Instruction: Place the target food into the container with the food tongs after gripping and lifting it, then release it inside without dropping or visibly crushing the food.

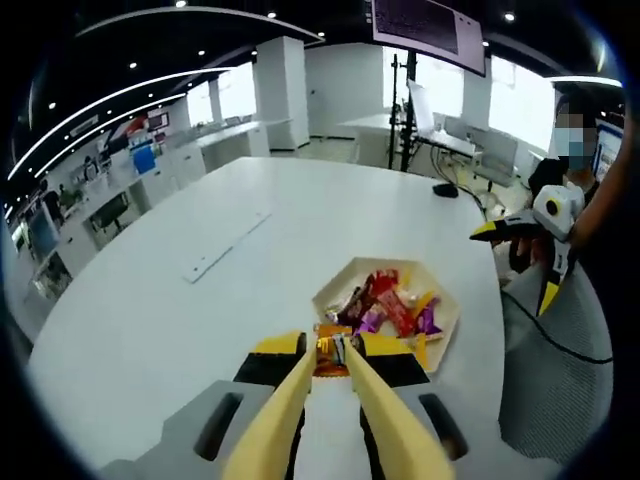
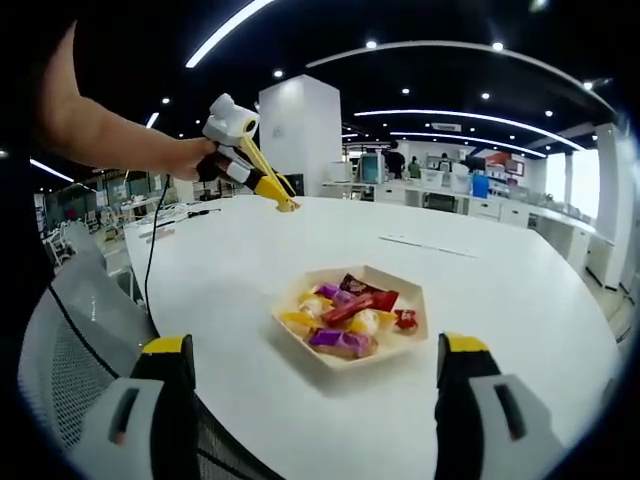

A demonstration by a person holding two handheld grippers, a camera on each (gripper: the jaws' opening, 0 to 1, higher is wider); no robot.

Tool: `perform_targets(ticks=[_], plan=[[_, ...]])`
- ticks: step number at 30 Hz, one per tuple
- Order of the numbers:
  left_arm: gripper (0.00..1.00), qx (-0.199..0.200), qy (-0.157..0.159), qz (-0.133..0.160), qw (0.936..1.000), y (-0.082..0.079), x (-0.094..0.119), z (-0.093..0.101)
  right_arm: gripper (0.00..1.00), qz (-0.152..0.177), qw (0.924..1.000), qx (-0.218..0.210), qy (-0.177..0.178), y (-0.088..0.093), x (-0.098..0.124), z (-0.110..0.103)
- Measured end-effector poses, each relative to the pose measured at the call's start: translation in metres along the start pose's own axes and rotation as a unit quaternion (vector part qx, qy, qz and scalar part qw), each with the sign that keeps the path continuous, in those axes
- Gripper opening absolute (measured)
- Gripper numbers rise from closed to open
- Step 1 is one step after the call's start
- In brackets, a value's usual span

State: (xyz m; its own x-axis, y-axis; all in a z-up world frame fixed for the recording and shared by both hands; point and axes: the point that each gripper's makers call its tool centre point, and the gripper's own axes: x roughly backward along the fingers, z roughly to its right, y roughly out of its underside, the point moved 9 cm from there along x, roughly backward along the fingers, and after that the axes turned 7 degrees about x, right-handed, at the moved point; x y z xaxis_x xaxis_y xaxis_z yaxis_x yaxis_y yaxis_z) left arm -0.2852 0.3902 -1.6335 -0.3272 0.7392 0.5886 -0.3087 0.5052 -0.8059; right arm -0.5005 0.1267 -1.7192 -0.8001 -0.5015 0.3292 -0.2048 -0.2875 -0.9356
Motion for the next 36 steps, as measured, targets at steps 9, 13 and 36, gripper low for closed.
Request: perform_targets(ticks=[9,13,36], plan=[[0.16,-0.008,0.022,0.004,0.9997,-0.011,-0.015,0.014,0.99,0.002,1.0000,-0.003,0.003,0.000,0.001,0.000],[0.16,-0.012,0.032,0.005,0.9994,-0.018,-0.026,0.022,0.99,0.003,1.0000,-0.004,0.006,0.000,0.001,0.001],[0.16,-0.018,0.079,0.015,0.9966,-0.037,-0.071,0.056,0.99,0.002,0.9999,-0.006,0.010,0.000,0.001,0.002]])
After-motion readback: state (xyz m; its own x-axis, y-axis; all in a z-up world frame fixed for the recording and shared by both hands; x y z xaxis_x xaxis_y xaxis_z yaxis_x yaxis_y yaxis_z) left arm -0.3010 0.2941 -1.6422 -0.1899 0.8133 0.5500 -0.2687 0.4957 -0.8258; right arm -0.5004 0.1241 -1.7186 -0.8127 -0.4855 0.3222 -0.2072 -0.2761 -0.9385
